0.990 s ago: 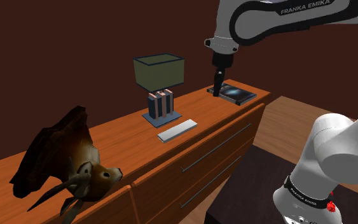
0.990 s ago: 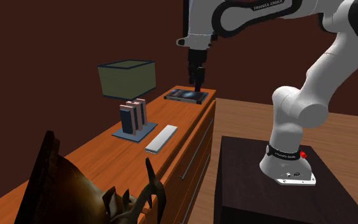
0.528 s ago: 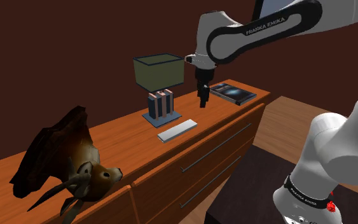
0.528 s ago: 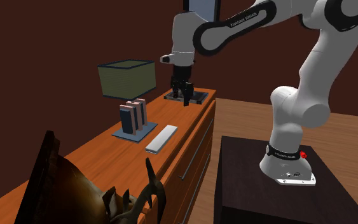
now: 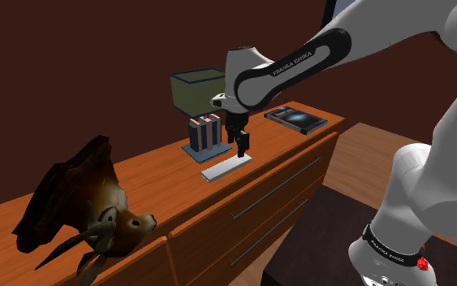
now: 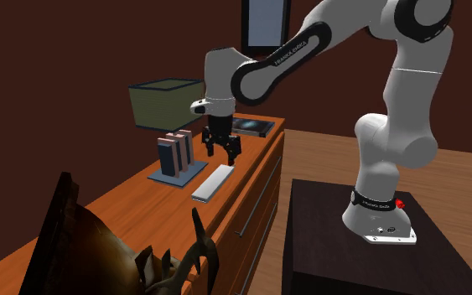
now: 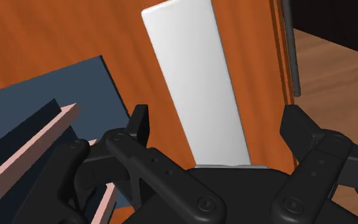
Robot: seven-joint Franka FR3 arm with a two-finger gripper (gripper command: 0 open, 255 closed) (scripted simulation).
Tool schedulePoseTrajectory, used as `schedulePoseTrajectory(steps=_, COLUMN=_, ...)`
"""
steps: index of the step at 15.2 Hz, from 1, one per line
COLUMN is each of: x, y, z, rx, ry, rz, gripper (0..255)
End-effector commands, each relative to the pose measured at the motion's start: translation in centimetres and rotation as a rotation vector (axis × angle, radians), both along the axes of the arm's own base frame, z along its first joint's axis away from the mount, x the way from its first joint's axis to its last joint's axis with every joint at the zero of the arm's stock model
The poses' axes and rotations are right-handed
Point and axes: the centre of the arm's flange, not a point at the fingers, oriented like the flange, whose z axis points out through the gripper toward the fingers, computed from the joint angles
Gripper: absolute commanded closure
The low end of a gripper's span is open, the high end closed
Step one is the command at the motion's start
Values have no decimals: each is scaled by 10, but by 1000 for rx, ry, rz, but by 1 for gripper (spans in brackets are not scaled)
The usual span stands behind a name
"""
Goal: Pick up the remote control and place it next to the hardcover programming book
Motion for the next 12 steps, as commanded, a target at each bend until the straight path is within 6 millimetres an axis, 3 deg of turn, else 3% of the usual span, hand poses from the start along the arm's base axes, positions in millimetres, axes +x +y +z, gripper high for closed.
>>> schedulePoseTrajectory(steps=1, x=10, y=15, z=-23, rx=2, ry=9, rz=93, gripper=0)
schedulePoseTrajectory(steps=9, x=14, y=21, z=-68, rx=3, ry=12, rz=128, gripper=0)
schedulePoseTrajectory(steps=12, x=14, y=21, z=-71, rx=3, ry=12, rz=128, gripper=0)
